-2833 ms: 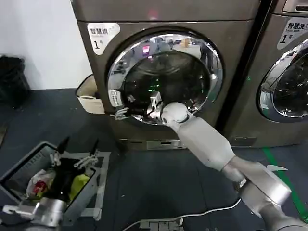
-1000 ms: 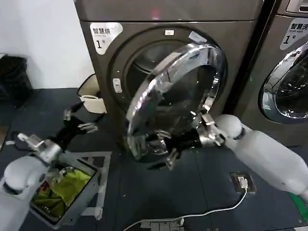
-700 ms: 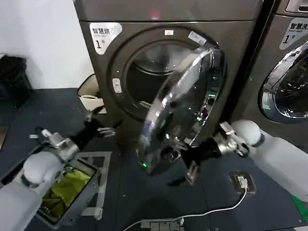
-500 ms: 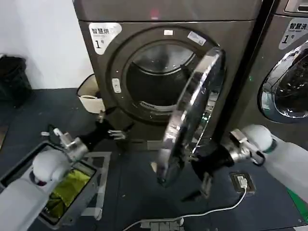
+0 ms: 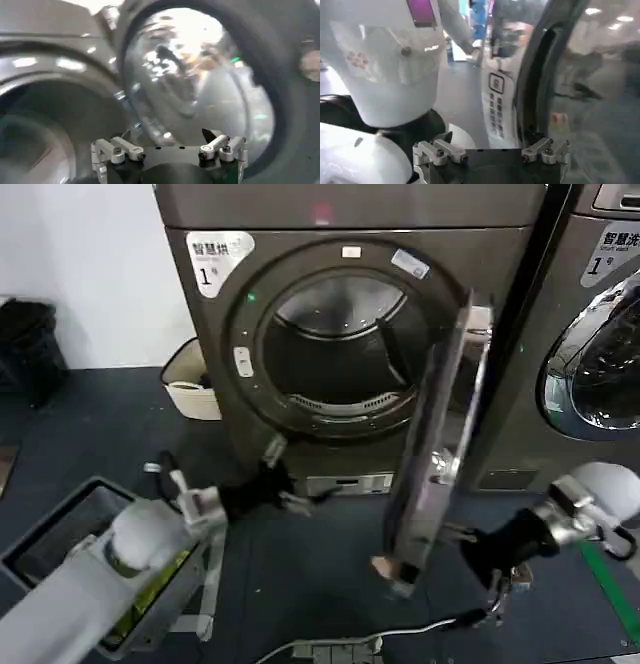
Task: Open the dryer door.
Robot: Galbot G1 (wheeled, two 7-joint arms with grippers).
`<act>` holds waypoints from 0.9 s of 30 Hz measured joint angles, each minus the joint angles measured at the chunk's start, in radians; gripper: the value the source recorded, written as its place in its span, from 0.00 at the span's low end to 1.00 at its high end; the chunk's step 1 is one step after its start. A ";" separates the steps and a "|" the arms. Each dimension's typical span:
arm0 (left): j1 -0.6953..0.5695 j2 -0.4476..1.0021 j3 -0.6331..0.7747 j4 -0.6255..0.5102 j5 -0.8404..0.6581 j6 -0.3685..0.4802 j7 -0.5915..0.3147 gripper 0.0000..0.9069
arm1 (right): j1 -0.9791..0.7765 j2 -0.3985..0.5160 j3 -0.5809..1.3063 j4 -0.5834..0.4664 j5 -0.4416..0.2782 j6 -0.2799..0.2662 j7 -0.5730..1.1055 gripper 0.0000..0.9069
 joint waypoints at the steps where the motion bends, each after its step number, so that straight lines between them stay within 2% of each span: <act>1: -0.015 -0.006 0.021 0.002 0.008 -0.001 0.000 1.00 | -0.029 -0.013 0.030 -0.006 0.010 0.003 0.009 1.00; 6: -0.097 -0.042 0.125 0.020 0.011 0.002 -0.011 1.00 | -0.127 -0.056 0.151 -0.080 0.073 0.044 0.079 1.00; 9: -0.138 -0.069 0.173 0.034 0.011 0.004 -0.017 1.00 | -0.178 -0.068 0.218 -0.157 0.080 0.061 0.092 1.00; 15: -0.203 -0.128 0.256 0.061 0.025 0.005 -0.024 1.00 | -0.265 -0.071 0.323 -0.374 0.002 0.112 0.084 1.00; 18: -0.231 -0.160 0.294 0.079 0.034 0.007 -0.029 1.00 | -0.301 -0.060 0.370 -0.486 -0.052 0.160 0.096 1.00; 23: -0.271 -0.221 0.348 0.107 0.039 0.012 -0.048 1.00 | -0.324 -0.047 0.417 -0.665 -0.062 0.239 0.182 1.00; 27: -0.295 -0.262 0.382 0.124 0.038 0.013 -0.057 1.00 | -0.372 -0.025 0.495 -0.824 -0.094 0.268 0.253 1.00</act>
